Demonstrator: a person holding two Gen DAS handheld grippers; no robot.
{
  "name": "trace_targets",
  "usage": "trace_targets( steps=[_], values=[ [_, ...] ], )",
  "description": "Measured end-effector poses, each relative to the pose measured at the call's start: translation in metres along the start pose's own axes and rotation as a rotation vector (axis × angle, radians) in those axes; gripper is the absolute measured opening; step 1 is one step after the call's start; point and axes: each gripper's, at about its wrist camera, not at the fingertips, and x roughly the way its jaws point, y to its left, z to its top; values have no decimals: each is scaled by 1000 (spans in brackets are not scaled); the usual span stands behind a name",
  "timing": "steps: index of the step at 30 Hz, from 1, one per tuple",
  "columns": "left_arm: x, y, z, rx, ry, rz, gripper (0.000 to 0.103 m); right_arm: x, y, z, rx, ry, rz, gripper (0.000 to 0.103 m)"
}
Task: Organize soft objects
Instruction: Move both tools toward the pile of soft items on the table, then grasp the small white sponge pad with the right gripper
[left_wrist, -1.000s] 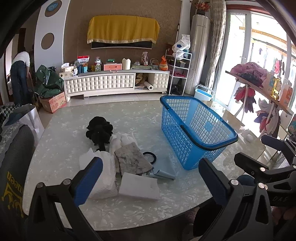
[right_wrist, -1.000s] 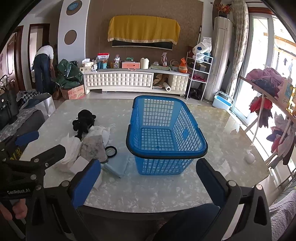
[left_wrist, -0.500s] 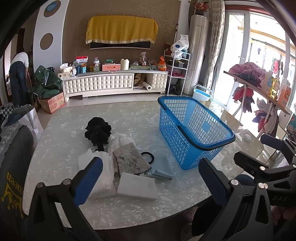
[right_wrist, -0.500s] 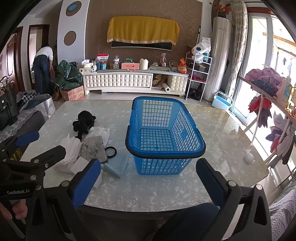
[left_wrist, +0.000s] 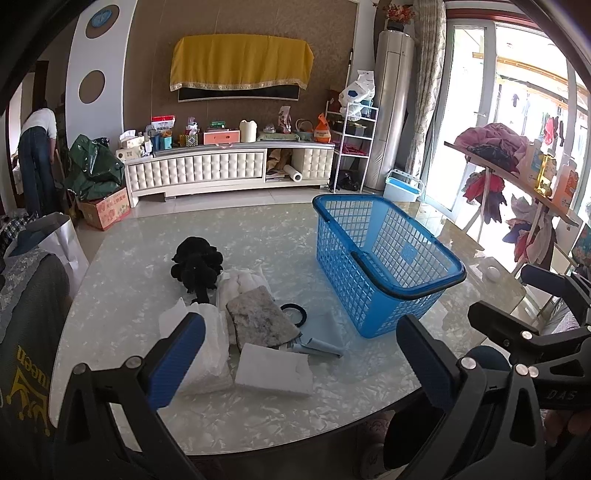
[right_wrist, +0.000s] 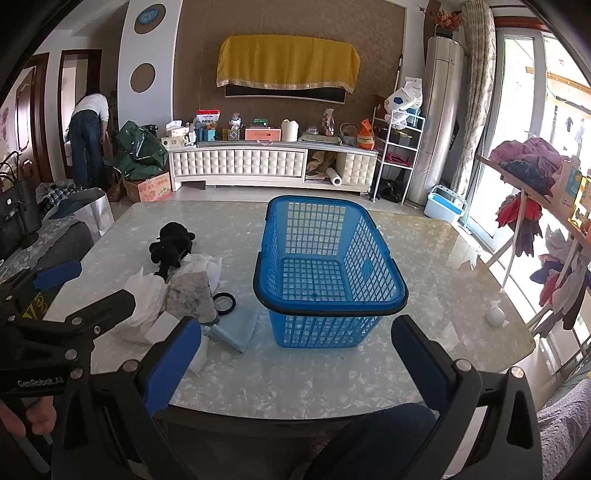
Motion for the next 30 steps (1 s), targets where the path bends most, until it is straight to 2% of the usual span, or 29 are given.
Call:
trace_targets(
  steps=[9, 14, 19, 24, 30],
  values=[
    [-6, 6, 11, 24, 4, 31, 103, -1, 6, 9, -36, -1, 27, 103],
    [-6, 21, 17, 37, 38, 58, 103, 4, 15, 18, -66, 13, 78, 103],
    [-8, 40, 15, 62, 79, 63, 103, 12, 32, 26, -126, 9, 86, 103],
    [-7, 59, 11, 64, 125, 79, 103, 24, 44, 35, -154, 25, 155, 103],
    [3, 83, 2, 43, 191, 69, 103, 49, 75, 38, -240, 95, 245, 103]
  ],
)
